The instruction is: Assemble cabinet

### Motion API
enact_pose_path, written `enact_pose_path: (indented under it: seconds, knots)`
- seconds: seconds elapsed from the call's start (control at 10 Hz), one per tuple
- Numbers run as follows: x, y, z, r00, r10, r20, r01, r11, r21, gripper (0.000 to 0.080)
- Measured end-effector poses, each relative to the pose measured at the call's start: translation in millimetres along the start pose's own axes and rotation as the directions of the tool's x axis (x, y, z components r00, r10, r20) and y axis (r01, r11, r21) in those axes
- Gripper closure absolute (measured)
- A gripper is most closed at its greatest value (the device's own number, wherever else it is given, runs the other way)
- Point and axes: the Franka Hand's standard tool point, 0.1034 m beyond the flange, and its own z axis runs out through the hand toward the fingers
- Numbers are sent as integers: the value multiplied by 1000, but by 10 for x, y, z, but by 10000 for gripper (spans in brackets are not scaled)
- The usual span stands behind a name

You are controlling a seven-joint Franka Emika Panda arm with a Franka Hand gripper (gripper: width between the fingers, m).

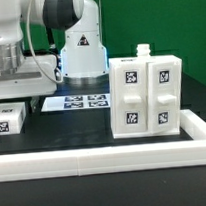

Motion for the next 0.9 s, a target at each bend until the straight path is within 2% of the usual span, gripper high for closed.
enact_pose_path:
  seconds: [0.2,0.3,0.4,0.5,0.9]
  knots:
    - [-25,-17,54,1000,-2,14,2,1000,4,2]
    - [-51,-48,70,999,-5,35,4,1000,15,146]
    - [-48,-54,68,999,-6,37,6,1000,16,146]
    - [-47,-53,67,999,-7,37,6,1000,17,236]
    - [-37,-64,52,998,-33,45,32,999,22,236]
